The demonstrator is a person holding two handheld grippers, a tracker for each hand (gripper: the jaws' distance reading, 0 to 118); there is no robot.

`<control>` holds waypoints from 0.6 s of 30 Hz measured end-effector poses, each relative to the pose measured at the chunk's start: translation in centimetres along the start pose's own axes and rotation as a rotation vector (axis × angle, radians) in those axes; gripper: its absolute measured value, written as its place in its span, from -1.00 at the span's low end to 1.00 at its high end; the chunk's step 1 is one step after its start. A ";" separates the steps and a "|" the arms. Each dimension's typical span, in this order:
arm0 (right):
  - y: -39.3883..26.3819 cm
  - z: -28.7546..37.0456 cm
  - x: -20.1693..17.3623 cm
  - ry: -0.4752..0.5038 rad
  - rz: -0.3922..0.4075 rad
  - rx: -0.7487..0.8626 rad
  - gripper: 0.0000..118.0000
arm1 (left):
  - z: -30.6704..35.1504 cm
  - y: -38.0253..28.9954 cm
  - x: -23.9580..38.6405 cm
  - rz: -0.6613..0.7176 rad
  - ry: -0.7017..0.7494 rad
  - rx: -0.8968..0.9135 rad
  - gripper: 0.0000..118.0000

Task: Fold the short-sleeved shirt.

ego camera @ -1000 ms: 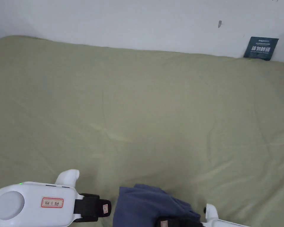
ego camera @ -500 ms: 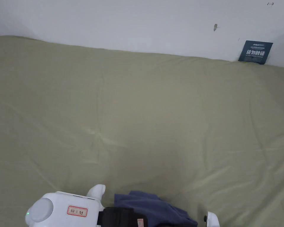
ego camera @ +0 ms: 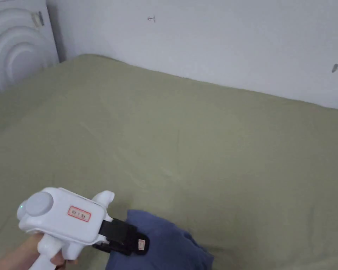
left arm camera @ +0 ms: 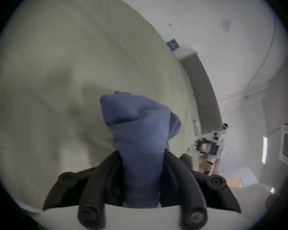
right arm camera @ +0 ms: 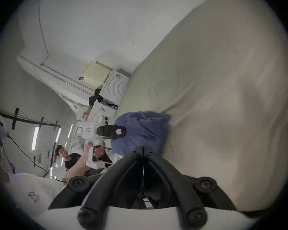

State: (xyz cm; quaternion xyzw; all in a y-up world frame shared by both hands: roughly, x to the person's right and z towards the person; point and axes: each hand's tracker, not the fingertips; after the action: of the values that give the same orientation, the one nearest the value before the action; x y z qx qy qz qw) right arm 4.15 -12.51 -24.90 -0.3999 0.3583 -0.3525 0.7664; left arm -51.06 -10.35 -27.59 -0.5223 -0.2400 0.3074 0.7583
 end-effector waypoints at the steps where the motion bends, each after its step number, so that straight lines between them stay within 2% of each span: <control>1: 0.3 0.1 0.0 -0.001 -0.004 0.005 -0.94 | 2.1 0.9 -1.5 0.011 0.031 0.013 -0.60; 3: 0.8 0.1 -0.3 -0.028 0.013 0.018 -0.95 | 6.3 3.1 -4.8 0.034 0.125 0.060 -0.60; 5: 1.3 0.2 -0.4 -0.079 0.038 0.026 -0.94 | 9.4 4.9 -7.0 0.084 0.137 0.064 -0.60; 7: 1.5 0.4 -0.3 -0.085 0.026 0.040 -0.94 | 11.7 6.5 -9.3 0.104 0.196 0.085 -0.60; 14: 2.3 0.9 0.6 -0.103 -0.010 0.090 -0.94 | 12.7 8.6 -11.1 0.115 0.228 0.087 -0.58; 15: 2.5 0.9 0.6 -0.100 -0.013 0.096 -0.95 | 12.6 8.6 -10.8 0.079 0.250 0.079 -0.34; 17: 2.8 0.7 0.4 -0.105 -0.013 0.103 -0.94 | 12.6 8.5 -10.0 0.052 0.290 0.106 0.61; 18: 2.9 0.7 0.3 -0.102 -0.008 0.101 -0.94 | 12.6 8.3 -9.5 0.058 0.296 0.118 1.00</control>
State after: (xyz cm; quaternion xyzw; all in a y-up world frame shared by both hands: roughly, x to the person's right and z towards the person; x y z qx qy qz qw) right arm 5.65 -11.25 -27.18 -0.3795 0.2988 -0.3526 0.8015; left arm -68.10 -6.88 -31.52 -0.5232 -0.0916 0.2625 0.8056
